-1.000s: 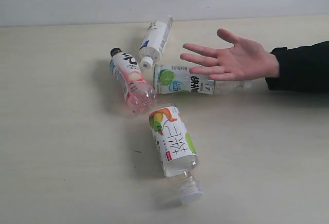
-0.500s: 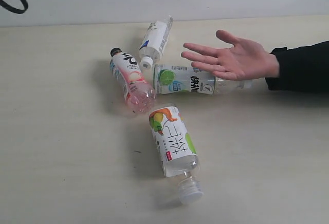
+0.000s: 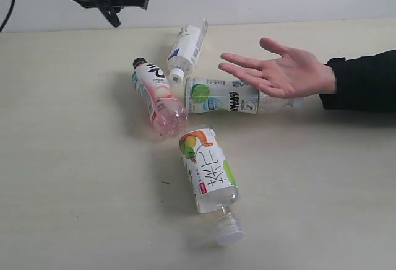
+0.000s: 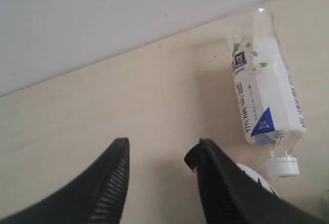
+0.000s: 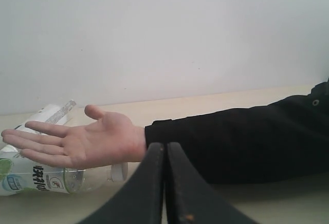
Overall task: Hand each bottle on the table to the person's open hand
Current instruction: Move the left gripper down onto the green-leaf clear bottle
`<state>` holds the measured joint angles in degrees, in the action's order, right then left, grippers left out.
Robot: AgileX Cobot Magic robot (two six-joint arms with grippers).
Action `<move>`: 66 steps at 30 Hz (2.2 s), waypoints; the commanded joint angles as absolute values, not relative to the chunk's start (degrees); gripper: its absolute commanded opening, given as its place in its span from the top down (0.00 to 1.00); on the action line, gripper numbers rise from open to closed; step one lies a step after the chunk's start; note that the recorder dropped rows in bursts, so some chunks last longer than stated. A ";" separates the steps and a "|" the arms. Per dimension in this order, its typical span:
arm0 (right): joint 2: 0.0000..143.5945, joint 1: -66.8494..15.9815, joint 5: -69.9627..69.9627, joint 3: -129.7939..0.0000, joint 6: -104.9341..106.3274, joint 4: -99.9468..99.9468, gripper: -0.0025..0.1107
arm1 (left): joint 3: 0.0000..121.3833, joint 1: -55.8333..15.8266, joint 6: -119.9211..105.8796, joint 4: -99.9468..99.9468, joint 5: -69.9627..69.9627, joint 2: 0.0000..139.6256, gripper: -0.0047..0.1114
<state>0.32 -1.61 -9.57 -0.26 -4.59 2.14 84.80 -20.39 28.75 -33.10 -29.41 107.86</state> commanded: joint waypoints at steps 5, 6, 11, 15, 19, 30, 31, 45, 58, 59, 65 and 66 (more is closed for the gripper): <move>0.00 -1.36 -8.96 0.00 -4.54 2.17 0.97 | 104.11 -21.09 5.29 -9.18 -44.71 119.23 0.59; 0.00 -1.36 -8.96 0.00 -4.54 2.17 0.97 | 106.06 -21.09 4.33 -7.59 -44.85 120.33 0.59; 0.00 -1.36 -8.96 0.00 -4.54 2.17 0.97 | 114.99 -21.09 1.90 -0.47 -46.28 125.49 0.53; 0.00 -1.36 -8.96 0.00 -4.54 2.17 0.97 | 122.35 -21.09 -1.94 3.63 -52.28 130.60 0.53; 0.00 -1.36 -8.96 0.00 -4.54 2.17 0.97 | 127.42 -21.09 -2.94 4.18 -55.75 134.83 0.53; 0.00 -1.36 -8.96 0.00 -4.54 2.17 0.97 | 131.45 -21.09 -2.94 4.88 -51.91 140.02 0.40; 0.00 -1.36 -8.96 0.00 -4.54 2.17 0.97 | 131.45 -21.09 -2.94 4.88 -51.02 140.17 0.40; 0.00 -1.36 -8.96 0.00 -4.54 2.17 0.97 | 131.45 -21.09 -2.83 3.18 -41.78 144.29 0.30; 0.00 -1.36 -8.96 0.00 -4.54 2.17 0.97 | 131.45 -21.09 -2.74 3.11 -37.70 147.57 0.30; 0.00 -1.36 -8.96 0.00 -4.54 2.17 0.97 | 131.45 -21.09 -2.74 3.11 -37.58 147.89 0.30; 0.00 -1.36 -8.96 0.00 -4.54 2.17 0.97 | 131.45 -21.09 -2.61 3.11 -36.93 148.72 0.30; 0.00 -1.36 -8.96 0.00 -4.54 2.17 0.97 | 131.45 -21.09 -2.61 3.11 -36.79 148.71 0.30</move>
